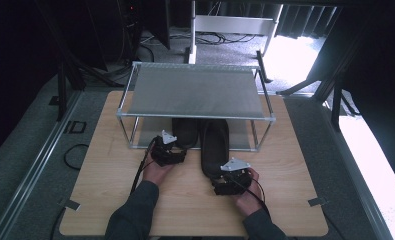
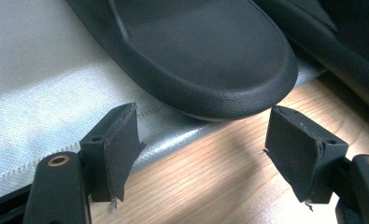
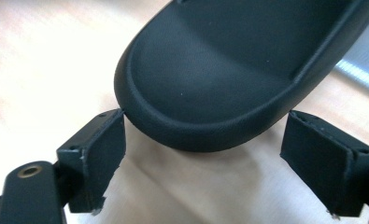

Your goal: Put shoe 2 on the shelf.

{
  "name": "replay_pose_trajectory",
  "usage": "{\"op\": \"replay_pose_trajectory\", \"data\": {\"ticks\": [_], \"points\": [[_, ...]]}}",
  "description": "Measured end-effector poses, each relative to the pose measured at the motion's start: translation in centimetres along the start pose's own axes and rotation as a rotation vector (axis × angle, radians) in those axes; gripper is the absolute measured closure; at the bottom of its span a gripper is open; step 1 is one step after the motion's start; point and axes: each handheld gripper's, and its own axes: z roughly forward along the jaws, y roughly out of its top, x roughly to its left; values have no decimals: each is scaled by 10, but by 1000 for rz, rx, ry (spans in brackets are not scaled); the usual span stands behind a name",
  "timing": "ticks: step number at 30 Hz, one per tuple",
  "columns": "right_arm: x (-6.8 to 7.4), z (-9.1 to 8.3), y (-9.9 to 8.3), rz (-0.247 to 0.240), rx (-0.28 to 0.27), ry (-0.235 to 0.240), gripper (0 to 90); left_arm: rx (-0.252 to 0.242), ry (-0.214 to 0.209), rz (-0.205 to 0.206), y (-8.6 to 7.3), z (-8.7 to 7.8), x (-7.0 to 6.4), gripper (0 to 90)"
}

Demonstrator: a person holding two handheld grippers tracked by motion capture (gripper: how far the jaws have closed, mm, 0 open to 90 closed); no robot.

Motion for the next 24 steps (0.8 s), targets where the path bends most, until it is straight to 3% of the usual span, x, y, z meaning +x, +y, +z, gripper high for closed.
{"op": "replay_pose_trajectory", "data": {"ticks": [14, 21, 24], "points": [[-18, 15, 19, 27, -5, 8, 179, 0, -10, -6, 0, 0, 1, 267], [-12, 14, 20, 24, -14, 18, 175, 0, -9, -5, 0, 0, 1, 267], [-16, 16, 22, 44, -18, 15, 195, 1, -10, -5, 0, 0, 1, 268]]}}
